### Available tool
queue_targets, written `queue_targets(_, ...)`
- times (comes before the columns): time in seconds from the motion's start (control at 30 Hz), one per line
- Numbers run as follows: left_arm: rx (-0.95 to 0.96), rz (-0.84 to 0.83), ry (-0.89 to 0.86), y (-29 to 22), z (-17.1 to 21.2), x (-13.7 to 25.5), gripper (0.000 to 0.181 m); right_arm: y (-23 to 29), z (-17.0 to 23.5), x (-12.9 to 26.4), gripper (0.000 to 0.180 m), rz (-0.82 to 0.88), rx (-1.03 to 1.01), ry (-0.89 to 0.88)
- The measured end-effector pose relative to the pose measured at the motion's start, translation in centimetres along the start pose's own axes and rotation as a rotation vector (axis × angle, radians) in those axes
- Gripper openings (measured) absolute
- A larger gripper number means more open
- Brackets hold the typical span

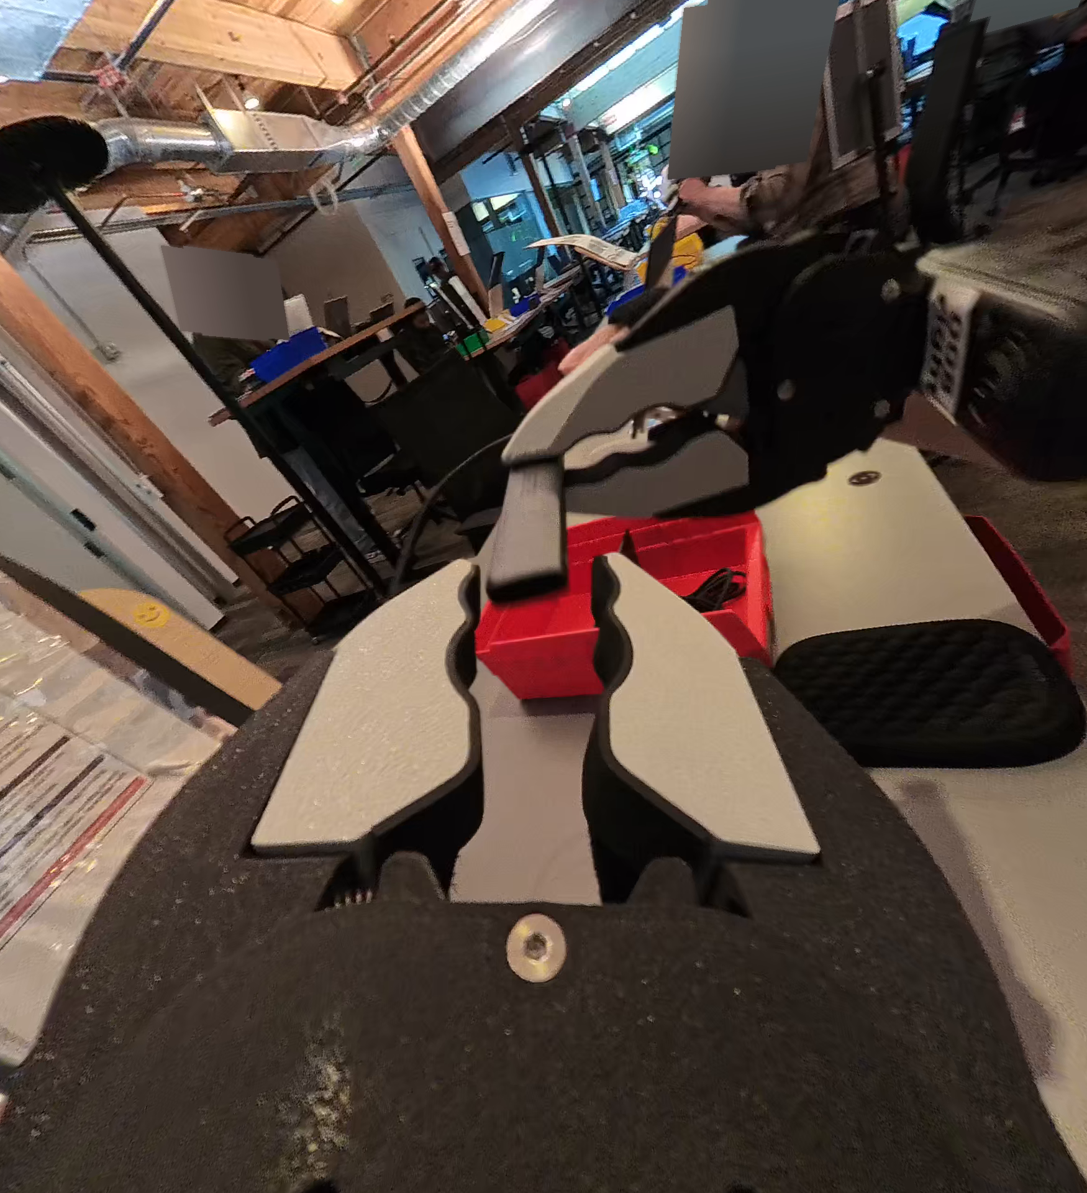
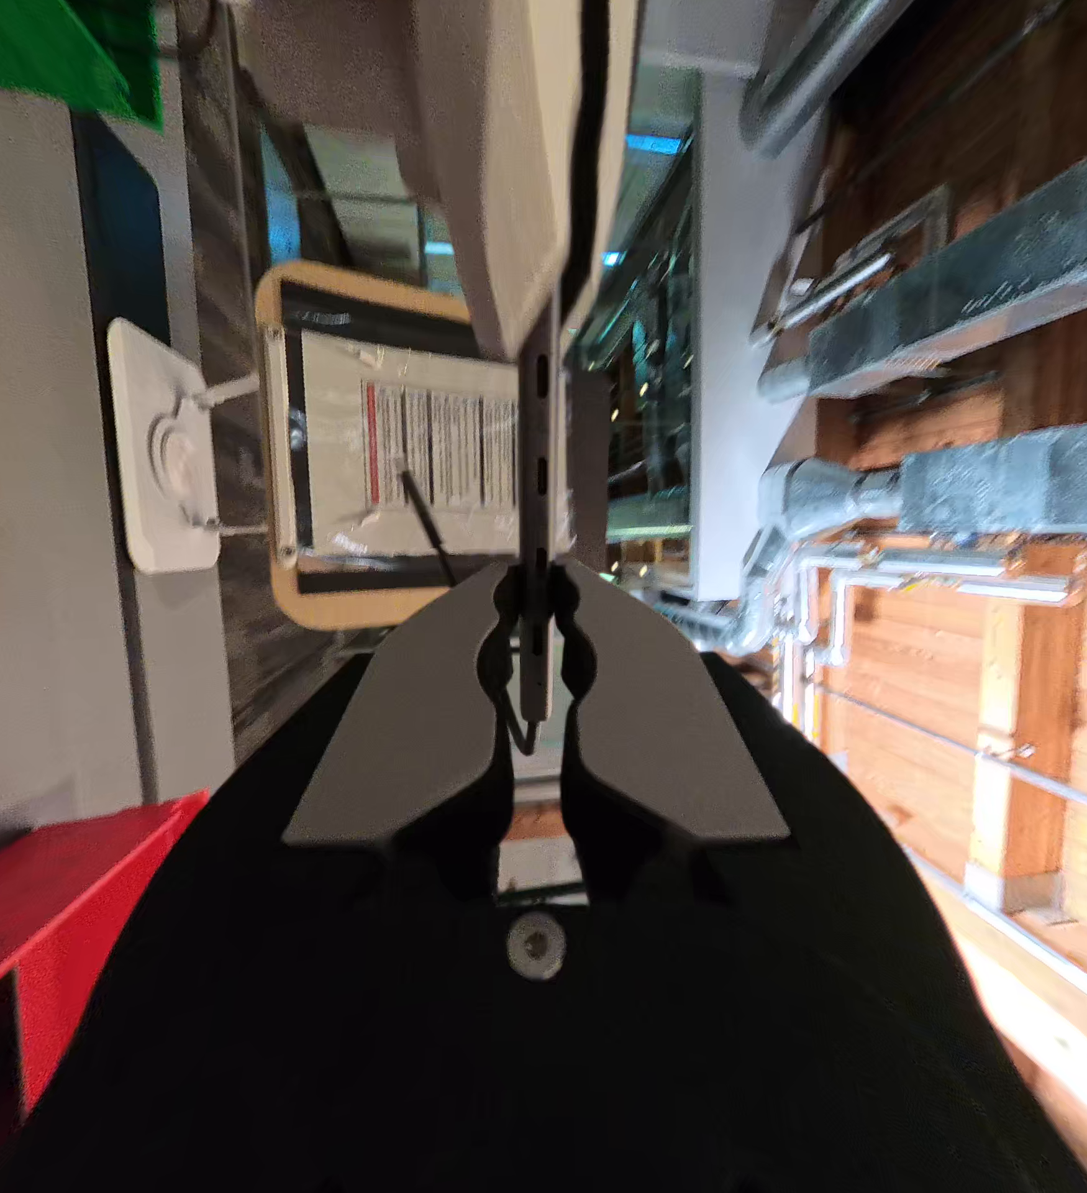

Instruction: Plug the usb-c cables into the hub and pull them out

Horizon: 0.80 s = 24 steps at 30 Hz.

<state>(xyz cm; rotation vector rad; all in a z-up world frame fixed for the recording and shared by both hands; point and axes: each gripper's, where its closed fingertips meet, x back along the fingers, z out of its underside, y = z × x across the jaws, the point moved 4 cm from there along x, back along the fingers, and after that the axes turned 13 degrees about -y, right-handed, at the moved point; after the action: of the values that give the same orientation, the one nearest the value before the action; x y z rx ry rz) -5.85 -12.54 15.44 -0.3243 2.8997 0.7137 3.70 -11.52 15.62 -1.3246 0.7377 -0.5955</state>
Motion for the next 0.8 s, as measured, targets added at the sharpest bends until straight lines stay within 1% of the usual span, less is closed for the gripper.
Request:
queue_targets(0.03,-0.001,-0.021,0.002,0.5,-0.1,0.3,0.034,-0.2,1.8,0.3,0.011,-0.036,-0.049,0.037)
queue_targets(0.1,-0.003,-0.056,-0.014,1.3,-0.6,1.2,0.034,0.6,6.9,1.2,0.011,-0.21,-0.233,0.131)
queue_targets(0.13,0.0,-0.071,-0.025,1.6,-0.9,1.6,0.034,1.1,10.2,1.9,0.011,-0.28,-0.351,0.217)
queue_targets(0.17,0.004,-0.083,-0.032,1.9,-1.1,1.9,0.033,2.3,13.2,2.8,0.011,-0.39,-0.487,0.276)
queue_targets(0.2,0.008,-0.093,-0.037,2.2,-1.3,2.2,0.033,3.7,15.5,3.7,0.011,-0.504,-0.621,0.299)
queue_targets(0.23,0.009,-0.101,-0.04,2.4,-1.4,2.4,0.033,4.9,17.6,4.5,0.011,-0.565,-0.724,0.326)
queue_targets(0.3,-0.001,-0.113,-0.038,2.7,-1.5,2.8,0.033,7.7,20.9,5.7,0.011,-0.654,-0.836,0.39)
queue_targets(0.37,-0.017,-0.133,-0.027,3.0,-1.5,3.0,0.033,10.8,23.3,6.2,0.011,-0.74,-0.793,0.467)
queue_targets(0.47,-0.031,-0.155,-0.041,3.4,-1.7,3.4,0.031,15.1,25.2,5.8,0.011,-0.862,-0.715,0.518)
queue_targets(0.5,-0.032,-0.16,-0.049,3.5,-1.8,3.6,0.03,16.3,25.7,5.5,0.011,-0.892,-0.716,0.516)
queue_targets(0.6,-0.039,-0.178,-0.033,3.9,-1.7,4.0,0.03,19.7,27.0,4.8,0.011,-1.004,-0.821,0.564)
queue_targets(0.7,-0.052,-0.211,-0.028,4.5,-1.7,4.4,0.03,21.7,29.0,4.3,0.011,-1.045,-0.789,0.647)
queue_targets(0.8,-0.046,-0.226,-0.033,5.0,-1.8,4.9,0.03,23.7,30.5,4.7,0.011,-1.093,-0.737,0.721)
